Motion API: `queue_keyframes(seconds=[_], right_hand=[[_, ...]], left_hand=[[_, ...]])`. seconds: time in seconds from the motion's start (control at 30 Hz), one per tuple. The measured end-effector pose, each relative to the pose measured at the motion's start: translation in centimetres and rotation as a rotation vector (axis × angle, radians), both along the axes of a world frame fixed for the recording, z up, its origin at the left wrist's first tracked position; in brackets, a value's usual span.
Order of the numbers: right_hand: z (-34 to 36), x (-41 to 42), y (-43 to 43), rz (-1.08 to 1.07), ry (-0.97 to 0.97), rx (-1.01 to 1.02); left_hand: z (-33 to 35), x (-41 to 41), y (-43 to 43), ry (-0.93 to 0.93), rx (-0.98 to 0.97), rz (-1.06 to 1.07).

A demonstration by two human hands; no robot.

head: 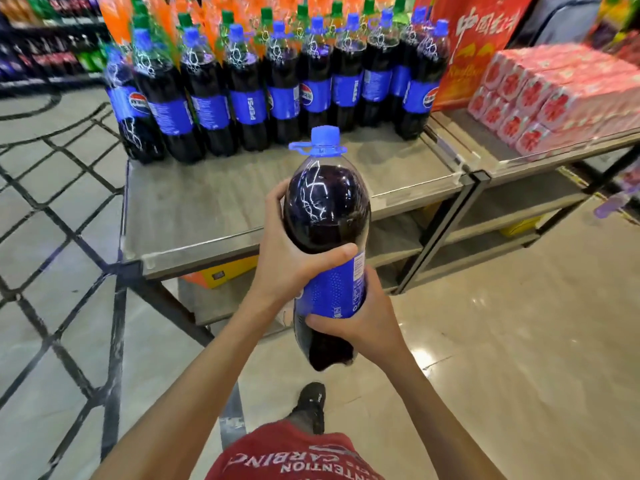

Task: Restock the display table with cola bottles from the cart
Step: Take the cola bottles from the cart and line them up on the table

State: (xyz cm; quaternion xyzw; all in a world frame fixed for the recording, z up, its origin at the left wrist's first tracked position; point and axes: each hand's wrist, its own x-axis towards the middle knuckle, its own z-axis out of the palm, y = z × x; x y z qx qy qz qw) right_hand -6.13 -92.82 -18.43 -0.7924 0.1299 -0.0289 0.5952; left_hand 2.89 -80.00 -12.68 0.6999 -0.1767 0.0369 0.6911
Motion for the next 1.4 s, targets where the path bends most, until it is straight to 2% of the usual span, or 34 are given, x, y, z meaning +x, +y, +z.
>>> queue_keyframes(seconds=[0.3,0.57,0.83,1.07,1.4], right_hand=[[0.8,11.2,-6.7,-0.079,-0.026,-0.005],[0.0,19.0,-14.1,-0.07,-0.029,-0.001],[-0.7,27.1,-23.5,-0.006,-0.009,0.037],[-1.2,32.8,-30.4,0.083,-0.011,-0.014],[-3.3,39.4,-33.3,0.091,-0.068,-0.001]], left_hand=[[0.8,12.3,-7.4,-0.035,-0.009,-0.087],[0.0,20.4,-14.6,-0.059,0.037,-0.075],[-0.2,27.2,-23.6,-0.05,0.066,-0.005],[-0.3,31.4,-29.3,-0.062,0.092,0.052],[-1.5,37.1,-31.7,-0.072,0.165,0.02]])
